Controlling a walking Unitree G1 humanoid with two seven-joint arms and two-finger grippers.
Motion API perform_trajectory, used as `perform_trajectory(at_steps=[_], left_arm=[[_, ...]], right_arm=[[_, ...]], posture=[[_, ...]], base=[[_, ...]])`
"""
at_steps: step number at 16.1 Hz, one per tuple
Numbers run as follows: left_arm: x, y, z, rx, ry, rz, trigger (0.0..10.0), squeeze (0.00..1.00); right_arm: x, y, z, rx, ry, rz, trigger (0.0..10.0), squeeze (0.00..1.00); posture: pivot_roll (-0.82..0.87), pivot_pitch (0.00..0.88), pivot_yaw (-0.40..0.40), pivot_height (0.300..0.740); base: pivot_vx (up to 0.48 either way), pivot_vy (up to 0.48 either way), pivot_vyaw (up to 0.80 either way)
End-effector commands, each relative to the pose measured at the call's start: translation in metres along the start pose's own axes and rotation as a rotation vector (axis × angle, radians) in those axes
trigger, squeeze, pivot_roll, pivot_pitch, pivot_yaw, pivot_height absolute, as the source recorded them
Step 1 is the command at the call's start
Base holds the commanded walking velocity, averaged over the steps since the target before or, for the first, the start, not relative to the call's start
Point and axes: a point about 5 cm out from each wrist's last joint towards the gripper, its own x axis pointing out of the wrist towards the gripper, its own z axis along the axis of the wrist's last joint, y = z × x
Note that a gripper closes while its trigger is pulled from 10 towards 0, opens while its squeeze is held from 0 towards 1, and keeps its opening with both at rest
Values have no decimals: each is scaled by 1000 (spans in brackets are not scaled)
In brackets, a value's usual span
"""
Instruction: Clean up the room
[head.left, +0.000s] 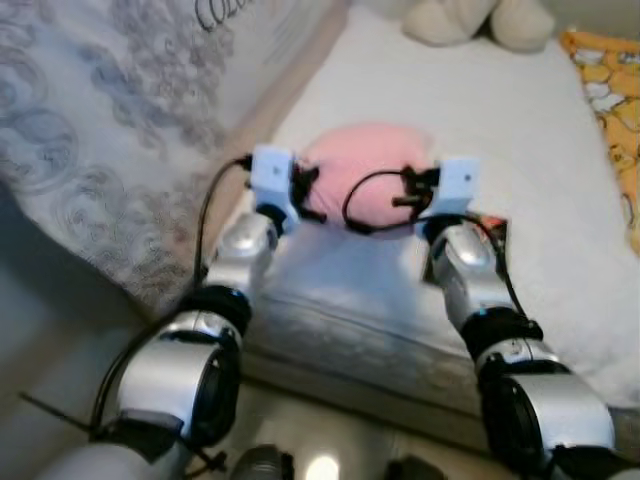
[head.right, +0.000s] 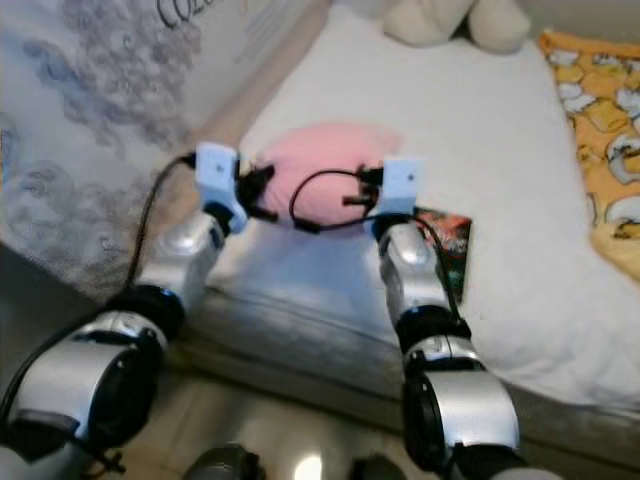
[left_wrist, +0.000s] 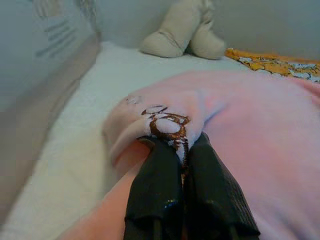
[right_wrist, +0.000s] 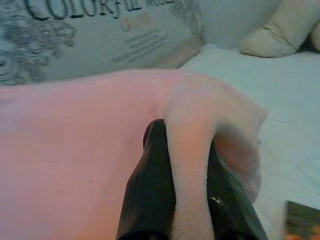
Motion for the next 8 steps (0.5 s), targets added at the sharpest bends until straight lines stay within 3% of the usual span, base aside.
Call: perform_trajectory(at_steps=[1,3,6,7,8], left_arm=[[4,-1,8,-8,-19,-6,0,0],[5,1,6,-22,8,7,0,0],[5,2,7,-7,13,20,0,0],[5,0,7,-9,12,20,510,0],[6,-2,6,4,14,22,4275,0]], right_arm=[[-4,-15,2,-21,-12,-54,0,0],[-4,-14,0,-7,-12,-54,0,0],[-5,-16,1,-17,-16,-64,0,0],[-6,-17,0,-18,-16,-66,0,0],[-6,-18,-1,-25,-8,-79,0,0]], posture=[[16,0,27,728],[13,0,30,728],[10,0,35,728],[10,0,36,728],[11,0,37,728]], base=[[259,405,-763],[259,405,-766],[0,0,0],[0,0,0],[0,0,0]])
